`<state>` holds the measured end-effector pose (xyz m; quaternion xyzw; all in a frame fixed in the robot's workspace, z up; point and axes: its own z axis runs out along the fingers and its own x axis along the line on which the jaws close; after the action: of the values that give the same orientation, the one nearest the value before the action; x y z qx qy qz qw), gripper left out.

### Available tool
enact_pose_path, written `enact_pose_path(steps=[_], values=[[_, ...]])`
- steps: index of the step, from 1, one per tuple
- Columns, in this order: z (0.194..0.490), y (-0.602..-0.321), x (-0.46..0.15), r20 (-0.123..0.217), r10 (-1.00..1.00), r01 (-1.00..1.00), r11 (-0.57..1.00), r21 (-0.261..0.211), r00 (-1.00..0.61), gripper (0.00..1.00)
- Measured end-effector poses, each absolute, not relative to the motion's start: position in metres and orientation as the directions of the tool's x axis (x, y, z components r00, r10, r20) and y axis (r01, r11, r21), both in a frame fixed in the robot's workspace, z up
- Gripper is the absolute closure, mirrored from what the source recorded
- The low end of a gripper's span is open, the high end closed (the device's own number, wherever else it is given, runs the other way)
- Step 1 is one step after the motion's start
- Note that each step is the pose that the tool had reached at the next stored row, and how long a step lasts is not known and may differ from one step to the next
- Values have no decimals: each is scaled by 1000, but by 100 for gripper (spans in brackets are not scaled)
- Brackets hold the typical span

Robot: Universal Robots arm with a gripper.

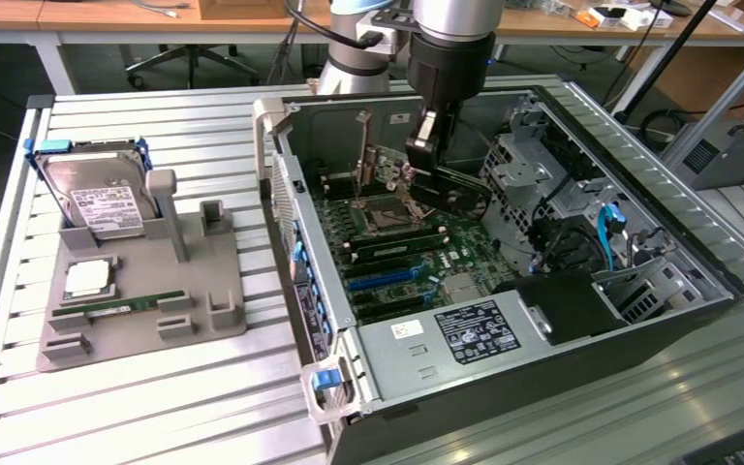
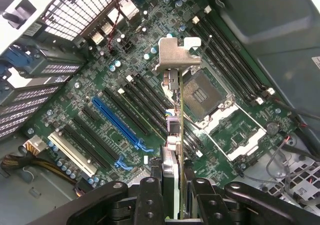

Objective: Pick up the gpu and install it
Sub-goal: 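Insert the gpu into the slot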

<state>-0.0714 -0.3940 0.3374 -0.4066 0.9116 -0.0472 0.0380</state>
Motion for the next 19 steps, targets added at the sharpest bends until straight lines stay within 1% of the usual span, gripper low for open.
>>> enact_pose_path(steps=[19], values=[[337, -394, -71, -30, -768, -760, 639, -117, -640, 73]])
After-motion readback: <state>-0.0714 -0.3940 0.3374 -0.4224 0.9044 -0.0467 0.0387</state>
